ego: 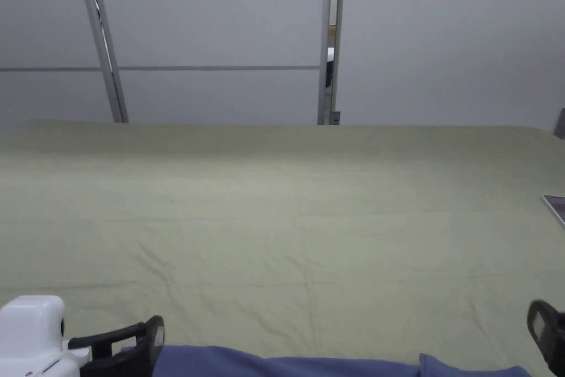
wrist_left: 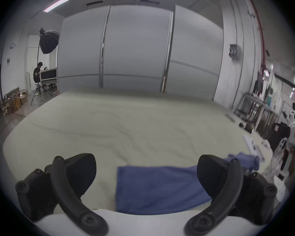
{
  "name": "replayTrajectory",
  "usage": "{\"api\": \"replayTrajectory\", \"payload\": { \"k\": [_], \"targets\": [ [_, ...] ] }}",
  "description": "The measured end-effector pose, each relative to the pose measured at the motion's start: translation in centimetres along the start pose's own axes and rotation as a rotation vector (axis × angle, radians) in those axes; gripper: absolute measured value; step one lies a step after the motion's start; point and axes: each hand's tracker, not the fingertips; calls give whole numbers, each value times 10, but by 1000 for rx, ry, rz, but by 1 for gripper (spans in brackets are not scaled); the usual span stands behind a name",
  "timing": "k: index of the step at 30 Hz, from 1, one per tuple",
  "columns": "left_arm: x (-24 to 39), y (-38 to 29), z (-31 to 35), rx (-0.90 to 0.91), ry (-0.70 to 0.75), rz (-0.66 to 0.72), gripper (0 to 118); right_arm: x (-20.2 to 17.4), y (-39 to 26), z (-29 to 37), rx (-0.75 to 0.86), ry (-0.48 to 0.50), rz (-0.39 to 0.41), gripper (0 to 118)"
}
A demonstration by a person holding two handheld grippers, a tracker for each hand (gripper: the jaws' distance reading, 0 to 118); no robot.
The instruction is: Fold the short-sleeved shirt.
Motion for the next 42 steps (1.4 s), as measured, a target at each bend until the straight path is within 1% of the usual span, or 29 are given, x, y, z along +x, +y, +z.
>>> {"api": "replayTrajectory", "payload": {
  "k": [1,2,3,4,5,6,7,11,12,13,14,15,16,18,19,22,23,24,25,26,27,28,30,31,32,33,36,38,42],
  "targets": [
    [1,2,2,26,-51,29,71,0,-2,-3,32,36,-6,58],
    [0,3,4,36,-93,63,13,3,-8,-8,49,59,-5,3],
    [2,9,2,31,-111,121,0,-6,-6,-11,44,52,-1,2],
    [-2,9,-2,3,-149,185,0,-15,-7,-16,45,51,-8,2],
    [-13,7,2,3,-124,229,0,-19,-11,-17,88,32,-16,2],
    [-21,8,0,-17,-229,310,0,-26,-7,-19,67,67,-10,2],
    [-39,10,-9,-26,-266,379,0,-31,-7,-23,48,91,-21,2],
    [-88,2,-22,-109,-309,569,0,-41,-18,-29,30,110,-59,2],
    [-106,-2,-29,-155,-340,634,11,-43,-21,-30,23,114,-62,2],
    [-123,-6,-37,-236,-353,683,44,-44,-23,-31,11,116,-64,2],
    [-136,-11,-46,-308,-358,713,90,-49,-23,-32,0,114,-69,2],
    [-136,-20,-54,-380,-361,722,118,-50,-24,-33,-9,114,-75,2],
    [-141,-32,-63,-367,-383,743,118,-52,-26,-34,-20,114,-81,2],
    [-157,-49,-84,-496,-288,761,118,-54,-27,-36,-37,108,-85,2],
    [-158,-60,-82,-541,-294,764,118,-56,-27,-37,-43,105,-84,2],
    [-156,-92,-100,-577,-384,881,118,-57,-29,-41,-61,99,-75,2],
    [-147,-85,-90,-474,-477,915,118,-59,-29,-42,-66,98,-68,2],
    [-142,-86,-93,-448,-545,968,118,-62,-29,-43,-70,98,-64,2],
    [-136,-93,-99,-518,-551,1037,116,-64,-29,-44,-75,101,-64,2],
    [-127,-102,-102,-542,-562,1088,100,-66,-30,-46,-82,104,-65,2],
    [-117,-104,-105,-533,-579,1081,44,-69,-30,-47,-90,111,-66,2],
    [-104,-108,-108,-593,-511,1024,5,-72,-30,-48,-91,116,-64,2],
    [-99,-116,-121,-657,-316,842,5,-77,-30,-46,-93,120,-54,2],
    [-118,-106,-130,-543,-499,969,5,-79,-29,-45,-93,124,-50,2],
    [-118,-102,-125,-579,-439,1013,5,-80,-28,-43,-91,126,-45,2],
    [-121,-99,-116,-532,-405,999,5,-81,-27,-42,-88,124,-40,2],
    [-164,-89,-95,-528,-446,980,5,-83,-23,-39,-81,124,-40,2],
    [-193,-76,-70,-459,-368,900,5,-84,-20,-39,-74,121,-42,2],
    [-259,-62,-35,-370,-111,948,5,-88,-19,-38,-64,132,-63,2]
  ]
}}
